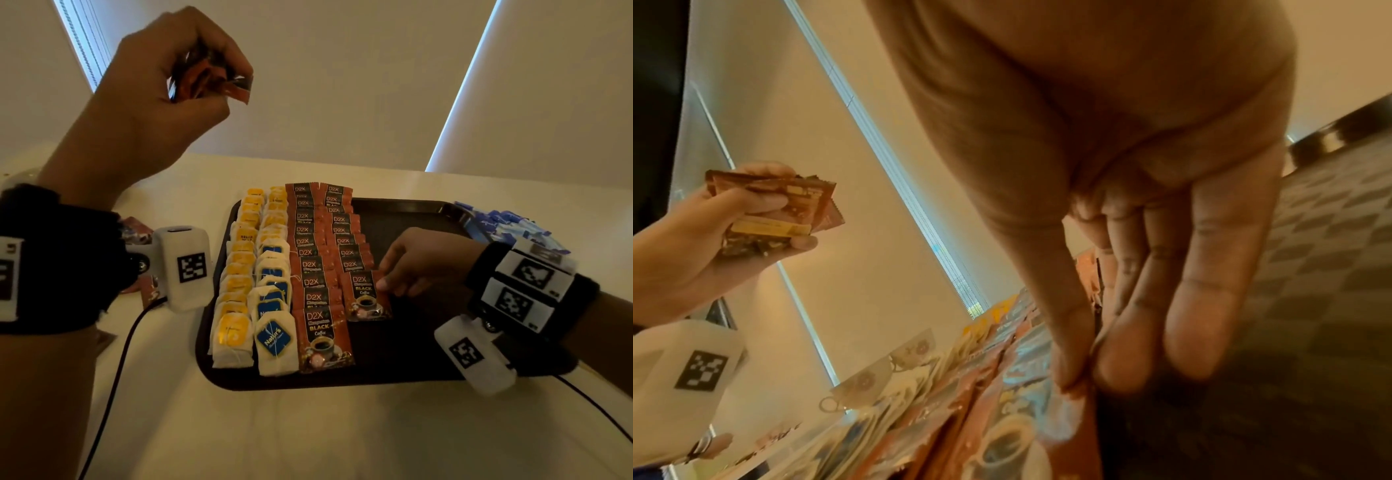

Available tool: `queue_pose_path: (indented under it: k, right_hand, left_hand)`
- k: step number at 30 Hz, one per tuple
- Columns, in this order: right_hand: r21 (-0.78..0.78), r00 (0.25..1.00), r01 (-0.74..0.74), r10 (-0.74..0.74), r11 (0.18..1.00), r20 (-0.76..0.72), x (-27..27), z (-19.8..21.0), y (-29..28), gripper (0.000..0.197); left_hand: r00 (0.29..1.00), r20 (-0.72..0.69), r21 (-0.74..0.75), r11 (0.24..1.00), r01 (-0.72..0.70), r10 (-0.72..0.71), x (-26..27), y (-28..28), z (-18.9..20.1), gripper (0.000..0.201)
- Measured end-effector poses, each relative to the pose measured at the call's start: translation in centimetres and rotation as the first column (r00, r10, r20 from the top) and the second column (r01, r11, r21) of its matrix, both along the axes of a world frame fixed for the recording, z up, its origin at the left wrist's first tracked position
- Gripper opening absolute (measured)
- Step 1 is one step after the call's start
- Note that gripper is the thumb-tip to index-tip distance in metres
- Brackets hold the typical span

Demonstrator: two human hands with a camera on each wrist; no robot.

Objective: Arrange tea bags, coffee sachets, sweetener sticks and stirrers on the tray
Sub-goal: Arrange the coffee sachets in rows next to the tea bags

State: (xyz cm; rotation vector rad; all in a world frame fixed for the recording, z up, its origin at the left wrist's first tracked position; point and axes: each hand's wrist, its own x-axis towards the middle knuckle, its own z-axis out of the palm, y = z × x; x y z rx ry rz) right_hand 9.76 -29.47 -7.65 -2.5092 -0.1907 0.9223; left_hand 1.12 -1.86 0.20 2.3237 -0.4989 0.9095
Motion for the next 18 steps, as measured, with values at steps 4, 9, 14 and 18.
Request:
queue_pose_path:
  k: [4,9,14,18]
  right_hand:
    - [-0.003,1.0,-0.01,0.01,1.0,0.023,0.15,-0.24,0.56,0.031]
    - [0.014,0.999,-0.008,0.008,1.0,0.035,0.28,-0.5,0.73,0.021]
    - [0.017,0.999,-0.013,0.013,1.0,0.034,0.56,-0.39,0.86,0.013]
    - [0.001,1.0,-0.03,0.03,1.0,-0.005,0.25,0.44,0.88,0.017]
  left_hand:
    - [1.0,-0.007,0.009,1.0,0.002,-0.002,0.23,-0.16,-0.11,0.025]
    - [0.999,-0.03,0.005,0.999,0.038,-0.038,0.45,-0.64,-0.37,0.03]
    - [0.998,-0.041,-0.004,0.999,0.051,-0.051,0.52,-0.84,-0.5,0.031]
    - [0.997,-0.054,-0.008,0.999,0.051,-0.051,0.48,-1.01,-0.58,0.026]
